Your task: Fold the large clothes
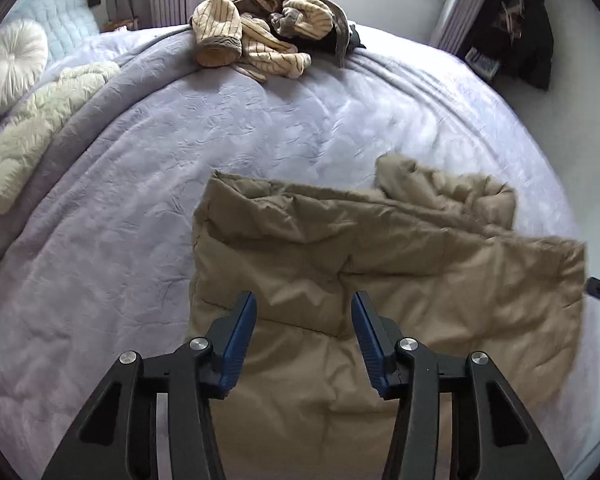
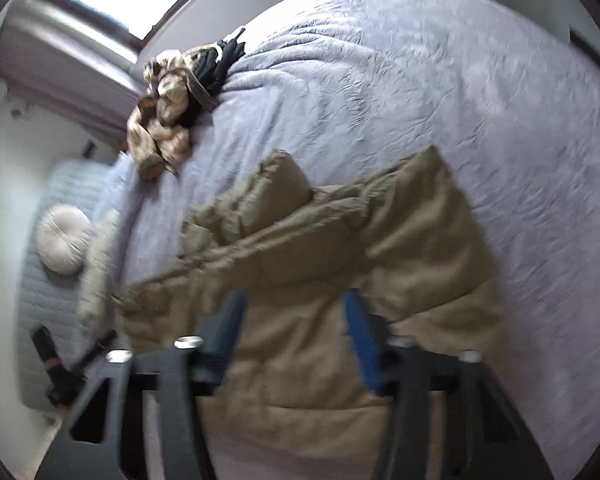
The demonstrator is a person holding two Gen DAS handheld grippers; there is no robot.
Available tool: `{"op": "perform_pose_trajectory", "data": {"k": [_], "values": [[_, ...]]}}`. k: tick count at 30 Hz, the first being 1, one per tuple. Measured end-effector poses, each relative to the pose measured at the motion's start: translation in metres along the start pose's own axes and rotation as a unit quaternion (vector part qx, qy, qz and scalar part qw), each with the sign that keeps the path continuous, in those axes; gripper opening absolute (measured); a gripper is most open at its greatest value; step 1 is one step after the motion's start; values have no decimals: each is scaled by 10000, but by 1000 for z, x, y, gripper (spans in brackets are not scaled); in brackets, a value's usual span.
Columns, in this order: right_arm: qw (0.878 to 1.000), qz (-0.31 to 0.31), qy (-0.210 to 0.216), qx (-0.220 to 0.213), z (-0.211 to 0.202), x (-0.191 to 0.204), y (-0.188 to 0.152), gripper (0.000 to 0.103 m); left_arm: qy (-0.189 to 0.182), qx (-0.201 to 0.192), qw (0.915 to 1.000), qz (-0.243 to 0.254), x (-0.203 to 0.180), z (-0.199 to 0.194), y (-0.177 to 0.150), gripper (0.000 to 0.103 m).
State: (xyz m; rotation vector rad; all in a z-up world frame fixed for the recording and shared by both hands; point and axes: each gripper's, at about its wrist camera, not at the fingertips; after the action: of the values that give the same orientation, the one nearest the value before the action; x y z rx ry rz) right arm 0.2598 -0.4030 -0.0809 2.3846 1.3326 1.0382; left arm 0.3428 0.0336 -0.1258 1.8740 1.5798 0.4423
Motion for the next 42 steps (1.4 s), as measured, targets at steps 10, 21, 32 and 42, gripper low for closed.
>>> {"op": "perform_pose_trajectory", "data": {"k": [10,21,32,42], "values": [[9949,-127,-999,-39,50,-60,16,22,695,85,9975,-26,20,90,11,52],[9884,291,-1482,150,124,-98,27,16,857,239,9958,-227,27,155,6,53],[9827,-102,-1845,100,136,-90,27,15,1212,-179,9916,-403,46,105,12,53],[9810,-145,-1937,-18,122,-75,34,22,1475,370,9854,-768,68,130,9,54]]}}
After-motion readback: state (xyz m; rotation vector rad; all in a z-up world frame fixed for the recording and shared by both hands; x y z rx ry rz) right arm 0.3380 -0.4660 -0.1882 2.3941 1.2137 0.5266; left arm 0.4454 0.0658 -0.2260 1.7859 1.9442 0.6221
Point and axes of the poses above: each gripper's, at about its wrist camera, not at the fingertips, and z roughly the way its jaws point, x to its left, y to its top, and after that the axes turned 13 degrees about -x, right-handed
